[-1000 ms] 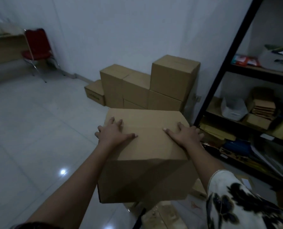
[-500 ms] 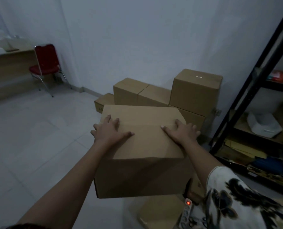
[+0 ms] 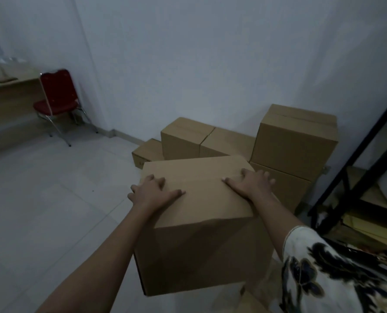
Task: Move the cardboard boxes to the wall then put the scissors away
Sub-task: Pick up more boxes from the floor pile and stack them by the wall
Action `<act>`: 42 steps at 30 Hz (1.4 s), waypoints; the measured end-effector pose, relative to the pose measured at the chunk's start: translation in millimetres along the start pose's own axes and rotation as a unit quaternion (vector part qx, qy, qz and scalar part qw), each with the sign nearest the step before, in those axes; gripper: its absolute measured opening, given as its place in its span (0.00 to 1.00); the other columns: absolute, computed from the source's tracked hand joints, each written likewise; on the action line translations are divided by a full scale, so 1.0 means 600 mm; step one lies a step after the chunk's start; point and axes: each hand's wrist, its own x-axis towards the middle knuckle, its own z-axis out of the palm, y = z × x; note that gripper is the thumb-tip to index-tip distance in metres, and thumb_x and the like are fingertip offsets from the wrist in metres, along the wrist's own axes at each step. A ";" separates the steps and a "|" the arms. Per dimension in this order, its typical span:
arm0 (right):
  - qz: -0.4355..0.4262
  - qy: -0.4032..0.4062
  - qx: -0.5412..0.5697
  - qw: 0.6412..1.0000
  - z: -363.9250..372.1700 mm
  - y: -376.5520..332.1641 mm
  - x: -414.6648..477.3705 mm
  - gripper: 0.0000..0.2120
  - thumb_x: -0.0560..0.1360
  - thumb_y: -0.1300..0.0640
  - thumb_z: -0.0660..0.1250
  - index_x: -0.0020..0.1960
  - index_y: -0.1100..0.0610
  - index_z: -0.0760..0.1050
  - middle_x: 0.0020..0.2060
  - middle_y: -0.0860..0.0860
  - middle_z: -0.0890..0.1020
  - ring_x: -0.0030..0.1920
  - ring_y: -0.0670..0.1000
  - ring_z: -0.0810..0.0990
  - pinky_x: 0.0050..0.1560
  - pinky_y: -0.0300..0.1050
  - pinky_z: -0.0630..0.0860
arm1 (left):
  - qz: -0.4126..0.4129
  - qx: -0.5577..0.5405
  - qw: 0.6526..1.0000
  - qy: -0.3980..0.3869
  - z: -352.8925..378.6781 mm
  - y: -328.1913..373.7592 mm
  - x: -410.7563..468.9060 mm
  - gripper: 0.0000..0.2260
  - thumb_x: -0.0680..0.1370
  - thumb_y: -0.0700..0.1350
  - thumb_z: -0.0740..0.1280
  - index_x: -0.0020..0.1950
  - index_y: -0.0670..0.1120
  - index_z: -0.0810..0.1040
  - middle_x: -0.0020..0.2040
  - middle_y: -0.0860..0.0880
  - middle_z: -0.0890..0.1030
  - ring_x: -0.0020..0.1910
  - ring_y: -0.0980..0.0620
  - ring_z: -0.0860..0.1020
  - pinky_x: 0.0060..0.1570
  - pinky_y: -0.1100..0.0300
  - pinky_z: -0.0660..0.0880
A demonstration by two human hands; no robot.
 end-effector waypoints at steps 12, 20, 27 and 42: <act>0.042 0.013 0.014 0.999 -0.031 -0.141 0.255 0.43 0.67 0.21 0.54 0.72 0.47 0.68 0.71 0.62 0.66 0.72 0.65 0.59 0.70 0.62 0.57 | 0.039 -0.008 0.999 -0.016 -0.053 0.017 0.332 0.42 0.66 0.76 0.62 0.74 0.56 0.65 0.76 0.50 0.63 0.72 0.35 0.59 0.68 0.37 0.61; 0.083 0.033 0.029 0.996 -0.046 -0.246 0.441 0.43 0.67 0.21 0.55 0.71 0.49 0.68 0.71 0.62 0.67 0.73 0.65 0.59 0.70 0.62 0.57 | 0.110 -0.025 0.993 -0.034 -0.105 0.031 0.595 0.45 0.65 0.77 0.61 0.75 0.52 0.67 0.74 0.49 0.65 0.71 0.44 0.66 0.64 0.47 0.68; 0.144 0.073 0.076 0.984 -0.076 -0.305 0.564 0.43 0.67 0.22 0.55 0.72 0.50 0.66 0.71 0.61 0.68 0.73 0.65 0.59 0.69 0.61 0.57 | 0.191 0.006 0.981 -0.030 -0.162 0.084 0.782 0.43 0.67 0.75 0.61 0.76 0.51 0.65 0.75 0.48 0.63 0.73 0.45 0.64 0.68 0.47 0.63; 0.209 0.168 0.117 0.956 -0.145 -0.262 0.806 0.41 0.68 0.24 0.59 0.70 0.52 0.68 0.68 0.63 0.69 0.71 0.63 0.62 0.68 0.59 0.59 | 0.264 0.006 0.964 -0.028 -0.144 0.274 1.042 0.41 0.67 0.77 0.60 0.75 0.57 0.64 0.78 0.53 0.58 0.74 0.37 0.58 0.70 0.39 0.58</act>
